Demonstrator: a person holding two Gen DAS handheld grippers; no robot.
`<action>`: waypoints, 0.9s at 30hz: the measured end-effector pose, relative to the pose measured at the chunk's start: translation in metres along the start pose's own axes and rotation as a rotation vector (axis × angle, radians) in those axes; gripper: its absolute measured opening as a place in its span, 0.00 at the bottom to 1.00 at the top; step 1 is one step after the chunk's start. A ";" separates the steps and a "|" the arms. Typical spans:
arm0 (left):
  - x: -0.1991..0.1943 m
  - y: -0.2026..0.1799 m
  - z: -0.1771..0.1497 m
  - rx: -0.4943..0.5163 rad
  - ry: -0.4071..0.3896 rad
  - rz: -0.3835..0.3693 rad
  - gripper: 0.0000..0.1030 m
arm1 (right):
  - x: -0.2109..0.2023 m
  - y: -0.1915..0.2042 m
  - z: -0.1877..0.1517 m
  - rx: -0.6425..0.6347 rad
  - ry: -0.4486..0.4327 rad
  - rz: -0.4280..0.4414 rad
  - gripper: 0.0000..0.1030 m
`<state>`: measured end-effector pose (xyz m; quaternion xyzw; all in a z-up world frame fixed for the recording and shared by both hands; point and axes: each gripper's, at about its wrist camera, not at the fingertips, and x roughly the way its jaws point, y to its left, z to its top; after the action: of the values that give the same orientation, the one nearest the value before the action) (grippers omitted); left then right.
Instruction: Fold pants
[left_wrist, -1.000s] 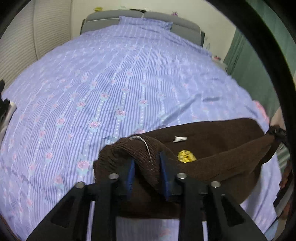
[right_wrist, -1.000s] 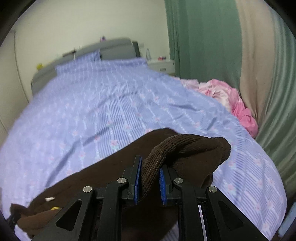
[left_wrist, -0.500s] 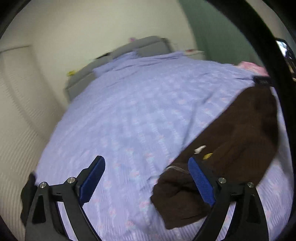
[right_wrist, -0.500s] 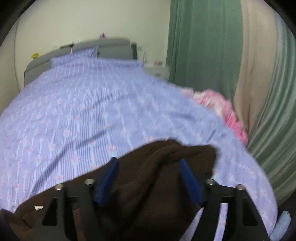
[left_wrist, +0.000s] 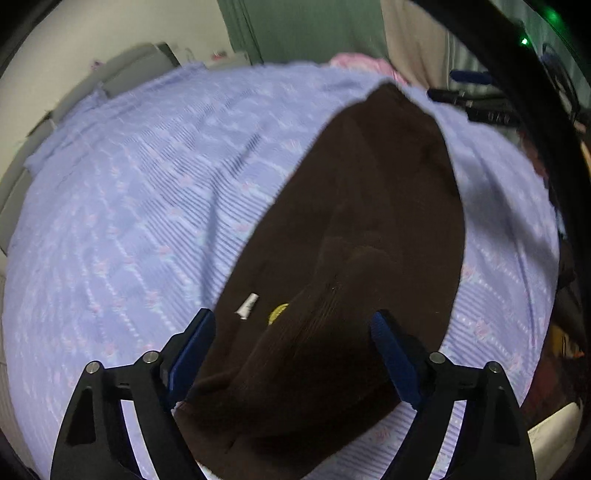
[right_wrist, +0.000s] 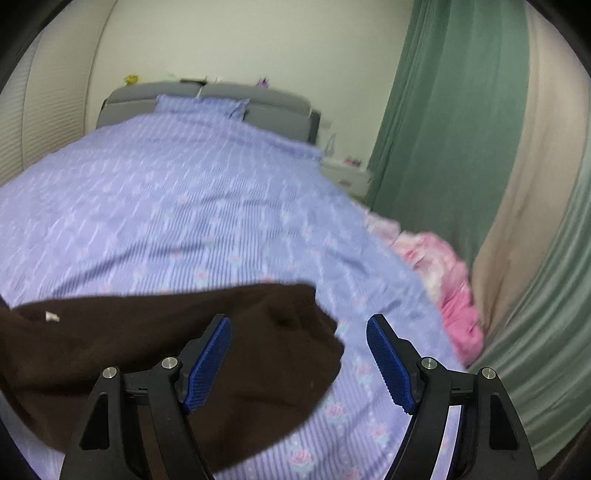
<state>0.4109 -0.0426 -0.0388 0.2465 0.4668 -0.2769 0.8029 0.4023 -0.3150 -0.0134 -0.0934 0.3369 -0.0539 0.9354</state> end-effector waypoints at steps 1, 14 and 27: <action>0.009 0.000 0.001 -0.004 0.025 -0.001 0.71 | 0.007 -0.007 -0.005 0.028 0.016 0.002 0.74; 0.014 0.040 0.009 -0.269 -0.091 0.172 0.22 | 0.078 -0.020 -0.013 0.137 0.067 -0.080 0.74; 0.017 0.075 -0.007 -0.379 -0.051 0.259 0.74 | 0.039 0.001 0.019 0.118 -0.056 -0.252 0.74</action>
<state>0.4639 0.0125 -0.0466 0.1421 0.4547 -0.0850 0.8751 0.4441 -0.3179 -0.0234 -0.0814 0.2924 -0.1881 0.9341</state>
